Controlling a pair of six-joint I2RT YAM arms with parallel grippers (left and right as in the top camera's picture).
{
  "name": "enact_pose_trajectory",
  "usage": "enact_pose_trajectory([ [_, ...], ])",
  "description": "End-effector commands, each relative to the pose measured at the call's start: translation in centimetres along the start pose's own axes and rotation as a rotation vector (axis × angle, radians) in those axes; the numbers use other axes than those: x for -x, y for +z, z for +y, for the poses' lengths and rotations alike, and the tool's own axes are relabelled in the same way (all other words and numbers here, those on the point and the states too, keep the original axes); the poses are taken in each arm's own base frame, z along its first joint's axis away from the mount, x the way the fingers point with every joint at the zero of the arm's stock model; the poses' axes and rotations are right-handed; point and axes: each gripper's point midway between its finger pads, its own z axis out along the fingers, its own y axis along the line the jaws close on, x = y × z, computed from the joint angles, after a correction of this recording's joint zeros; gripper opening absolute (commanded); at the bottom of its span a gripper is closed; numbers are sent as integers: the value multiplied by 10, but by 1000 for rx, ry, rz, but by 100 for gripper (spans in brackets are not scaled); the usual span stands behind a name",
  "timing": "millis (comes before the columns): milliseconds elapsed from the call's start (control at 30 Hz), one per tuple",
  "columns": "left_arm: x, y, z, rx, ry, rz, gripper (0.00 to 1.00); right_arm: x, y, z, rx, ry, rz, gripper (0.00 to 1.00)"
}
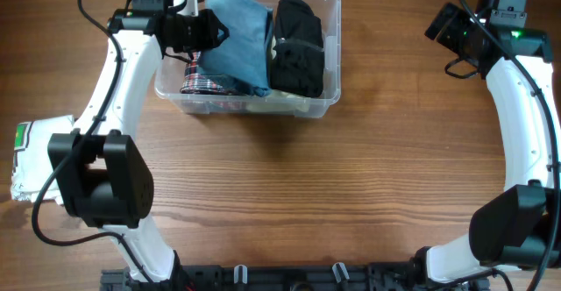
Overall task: Pack container
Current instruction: 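Lower the denim item onto the plaid and cream cloths and release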
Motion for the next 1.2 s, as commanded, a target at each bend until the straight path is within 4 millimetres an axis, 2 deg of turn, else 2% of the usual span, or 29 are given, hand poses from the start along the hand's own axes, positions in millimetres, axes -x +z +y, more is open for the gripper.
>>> enact_pose_trajectory([
  [0, 10, -4, 28, 65, -34, -26, 41, -4, 5, 2, 3, 7, 14, 100],
  [33, 12, -8, 36, 79, -47, -34, 34, -4, 5, 2, 4, 7, 14, 100],
  [67, 14, -11, 43, 86, -58, -41, 33, -4, 5, 2, 3, 7, 15, 100],
  [133, 18, -18, 58, 101, -84, -57, 41, -4, 5, 2, 3, 7, 14, 100],
  [200, 20, -24, 70, 114, -106, -69, 52, -4, 5, 2, 3, 7, 14, 100],
  [233, 21, -27, 75, 120, -116, -72, 54, -4, 5, 2, 4, 8, 14, 100],
  [333, 23, -32, 85, 130, -132, -83, 50, -4, 5, 2, 4, 8, 14, 100],
  [433, 26, -33, 85, 129, -123, -94, 47, -4, 5, 2, 3, 7, 14, 100],
  [500, 28, -34, 81, 114, -113, -101, 43, -4, 5, 2, 3, 8, 14, 100],
  [600, 30, -40, 63, 47, -76, -107, 33, -4, 5, 2, 3, 7, 14, 100],
  [700, 29, -48, 37, -38, -55, -103, 14, -4, 5, 2, 3, 7, 14, 100],
  [767, 19, -47, 24, -64, -61, -62, 4, -4, 5, 2, 3, 7, 14, 100],
  [900, -29, -31, 3, -69, -107, 128, 4, -4, 5, 2, 4, 7, 14, 100],
  [1067, -54, -20, -20, -58, -85, 220, 4, -4, 5, 2, 3, 8, 14, 100],
  [1167, -64, -17, -18, 11, -128, 252, 4, -4, 5, 2, 3, 7, 14, 100],
])
